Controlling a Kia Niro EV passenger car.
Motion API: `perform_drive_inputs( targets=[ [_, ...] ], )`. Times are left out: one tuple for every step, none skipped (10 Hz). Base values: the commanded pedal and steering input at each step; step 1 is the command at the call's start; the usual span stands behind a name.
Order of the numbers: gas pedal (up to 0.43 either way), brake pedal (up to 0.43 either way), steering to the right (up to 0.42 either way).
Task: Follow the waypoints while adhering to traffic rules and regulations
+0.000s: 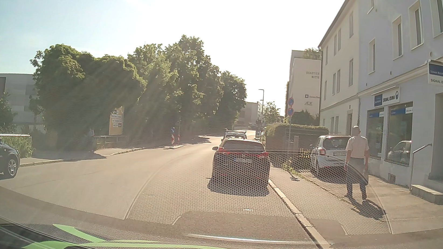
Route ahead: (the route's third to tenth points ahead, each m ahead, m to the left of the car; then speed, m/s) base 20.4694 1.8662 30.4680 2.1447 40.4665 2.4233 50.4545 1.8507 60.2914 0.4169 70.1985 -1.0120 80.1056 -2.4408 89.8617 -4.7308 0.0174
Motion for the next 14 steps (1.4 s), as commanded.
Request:
perform_drive_inputs(
  targets=[
    [0.0, 0.646, 0.003],
    [0.0, 0.64, 0.003],
    [0.0, 0.622, 0.003],
    [0.0, 0.598, 0.003],
    [0.0, 0.598, 0.003],
    [0.0, 0.598, 0.003],
    [0.0, 0.598, 0.003],
    [0.0, 0.591, 0.003],
    [0.0, 0.591, 0.003],
    [0.0, 0.591, 0.003],
    [0.0, 0.591, 0.003],
    [0.0, 0.591, 0.003],
    [0.0, 0.591, 0.003],
    [0.0, 0.591, 0.003]
  ],
)
